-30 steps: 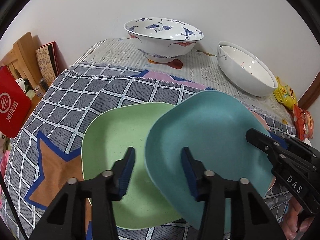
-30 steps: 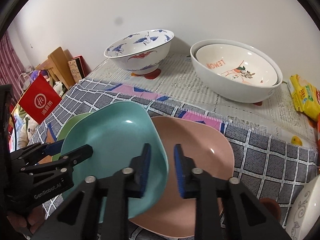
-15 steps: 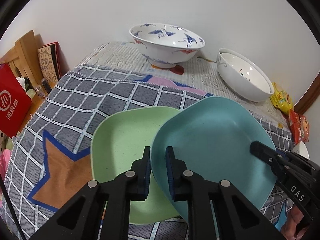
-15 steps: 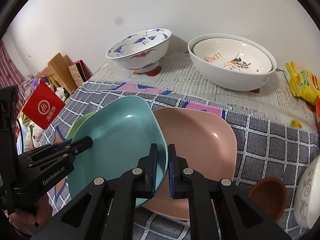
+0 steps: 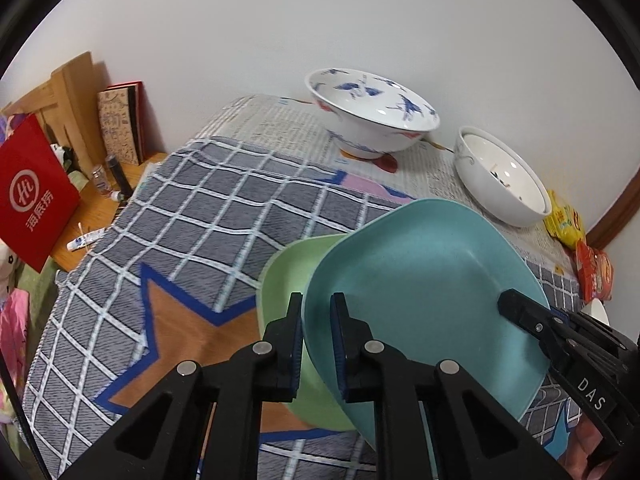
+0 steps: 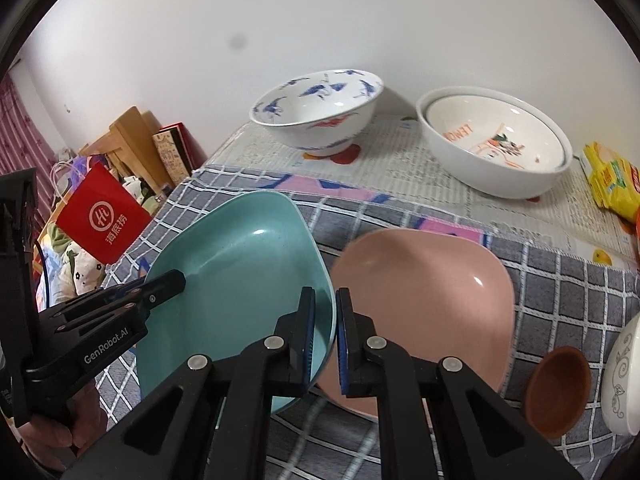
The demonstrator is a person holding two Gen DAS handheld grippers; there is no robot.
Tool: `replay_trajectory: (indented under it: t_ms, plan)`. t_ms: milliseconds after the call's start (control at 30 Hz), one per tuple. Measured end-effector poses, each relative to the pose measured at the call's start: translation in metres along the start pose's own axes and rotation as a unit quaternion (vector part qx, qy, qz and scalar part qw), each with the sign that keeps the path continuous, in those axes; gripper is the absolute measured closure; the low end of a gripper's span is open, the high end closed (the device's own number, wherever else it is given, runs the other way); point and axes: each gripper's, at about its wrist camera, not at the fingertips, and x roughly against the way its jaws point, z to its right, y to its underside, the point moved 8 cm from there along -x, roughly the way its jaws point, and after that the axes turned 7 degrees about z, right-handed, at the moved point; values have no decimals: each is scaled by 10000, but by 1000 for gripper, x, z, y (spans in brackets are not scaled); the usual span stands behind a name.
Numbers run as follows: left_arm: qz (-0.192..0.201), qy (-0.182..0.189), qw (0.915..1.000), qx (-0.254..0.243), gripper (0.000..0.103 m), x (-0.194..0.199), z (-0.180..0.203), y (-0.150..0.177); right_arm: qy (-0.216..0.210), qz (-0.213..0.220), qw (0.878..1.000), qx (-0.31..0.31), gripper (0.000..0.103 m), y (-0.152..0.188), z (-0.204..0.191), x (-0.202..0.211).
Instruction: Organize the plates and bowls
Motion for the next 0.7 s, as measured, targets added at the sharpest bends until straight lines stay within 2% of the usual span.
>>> replay_trajectory:
  t_ms: [267,700]
  plan:
    - [109,-162,9997,164,90,-3,-27,-10,-131,-21,9999,15,93,-7,-24,-19]
    - [-69,-22,9998,210,90,-35,-28,-3,72,-242,9993,273,92,10,-21,-42]
